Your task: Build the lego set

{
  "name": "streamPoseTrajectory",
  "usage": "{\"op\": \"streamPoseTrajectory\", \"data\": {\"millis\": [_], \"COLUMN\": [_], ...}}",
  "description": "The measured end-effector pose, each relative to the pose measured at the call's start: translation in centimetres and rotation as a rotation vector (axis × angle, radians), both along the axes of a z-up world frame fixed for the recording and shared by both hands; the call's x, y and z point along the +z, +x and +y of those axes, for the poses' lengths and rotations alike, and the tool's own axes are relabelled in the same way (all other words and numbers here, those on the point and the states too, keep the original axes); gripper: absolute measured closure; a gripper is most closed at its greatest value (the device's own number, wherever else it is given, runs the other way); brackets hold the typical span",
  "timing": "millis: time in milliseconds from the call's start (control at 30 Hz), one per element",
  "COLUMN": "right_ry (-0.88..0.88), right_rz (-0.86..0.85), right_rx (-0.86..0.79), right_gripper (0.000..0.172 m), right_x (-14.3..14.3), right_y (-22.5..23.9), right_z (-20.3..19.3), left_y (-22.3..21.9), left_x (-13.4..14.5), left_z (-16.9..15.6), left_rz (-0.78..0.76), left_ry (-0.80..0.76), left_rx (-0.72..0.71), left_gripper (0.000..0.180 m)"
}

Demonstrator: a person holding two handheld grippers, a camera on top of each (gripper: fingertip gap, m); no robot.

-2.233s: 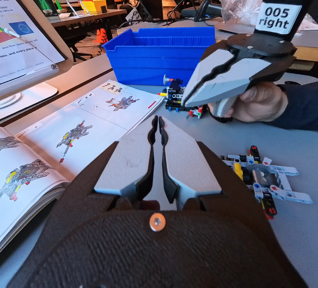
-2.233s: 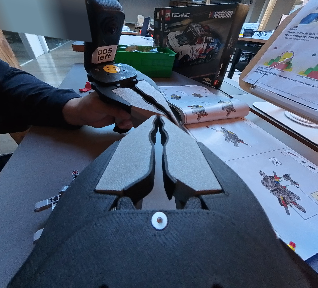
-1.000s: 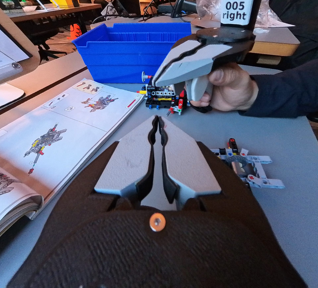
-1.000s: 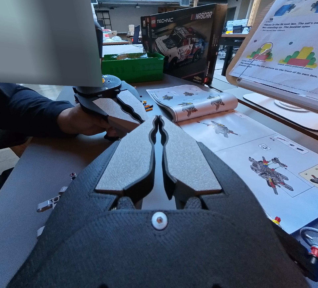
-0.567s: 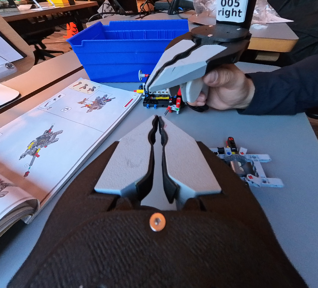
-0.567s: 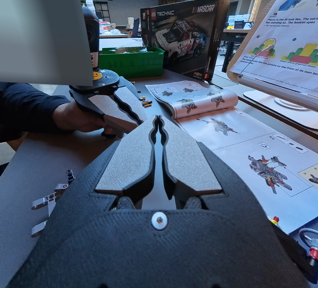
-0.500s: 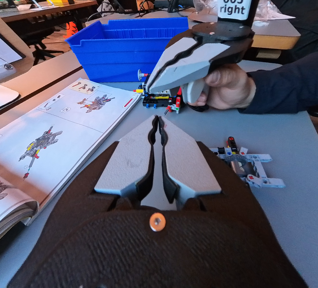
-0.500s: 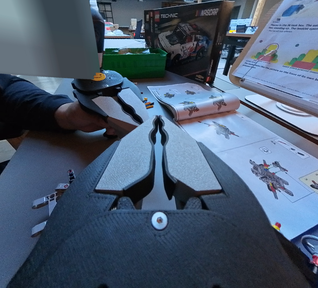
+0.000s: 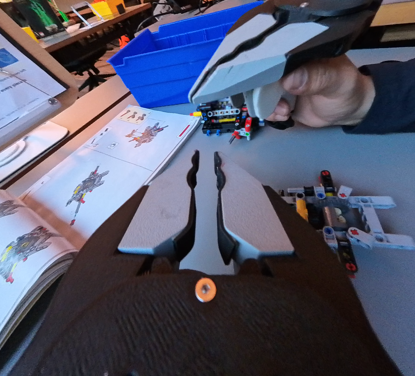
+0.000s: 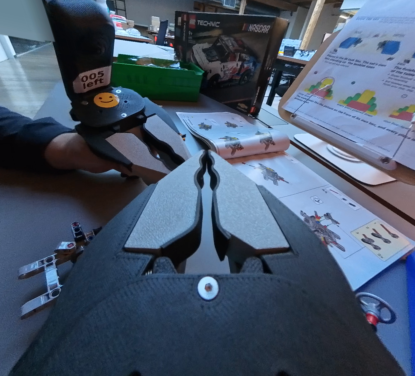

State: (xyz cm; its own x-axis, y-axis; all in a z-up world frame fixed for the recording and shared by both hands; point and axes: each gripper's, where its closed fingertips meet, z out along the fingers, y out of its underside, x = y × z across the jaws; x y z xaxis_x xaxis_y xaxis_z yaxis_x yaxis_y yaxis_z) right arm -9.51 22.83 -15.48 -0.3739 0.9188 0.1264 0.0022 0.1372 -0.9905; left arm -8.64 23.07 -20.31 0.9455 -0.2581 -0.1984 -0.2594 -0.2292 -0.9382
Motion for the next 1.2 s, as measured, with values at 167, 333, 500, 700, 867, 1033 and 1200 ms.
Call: {"op": "streamPoseTrajectory", "data": {"millis": [167, 333, 500, 700, 867, 1033, 1200], "right_ry": [0.024, 0.026, 0.026, 0.011, 0.006, -0.020, -0.021], "right_rz": [0.037, 0.044, 0.064, 0.065, 0.053, 0.053, 0.051], "right_rx": [-0.047, -0.075, -0.095, -0.092, -0.085, -0.084, -0.090], "right_gripper": [0.172, 0.172, 0.172, 0.172, 0.172, 0.172, 0.172], "right_x": [0.7, 0.8, 1.3, 1.4, 1.1, 1.2, 1.2], "right_y": [0.5, 0.6, 1.0, 1.0, 0.8, 0.7, 0.5], "right_z": [0.7, 1.1, 1.4, 1.5, 1.3, 1.4, 1.4], "left_y": [-0.9, -0.5, -0.4, -0.2, -0.4, -0.3, -0.2], "left_x": [-0.3, -1.6, -2.3, -1.8, -1.5, -0.7, -0.3], "left_z": [0.3, 0.5, 0.7, 0.7, 0.7, 0.5, 0.6], "left_rz": [0.244, 0.383, 0.493, 0.537, 0.492, 0.440, 0.400], "left_ry": [0.040, 0.003, -0.016, 0.008, 0.016, 0.043, 0.051], "left_rx": [0.077, 0.089, 0.095, 0.099, 0.091, 0.079, 0.070], "left_gripper": [0.176, 0.180, 0.180, 0.180, 0.180, 0.180, 0.180]}}
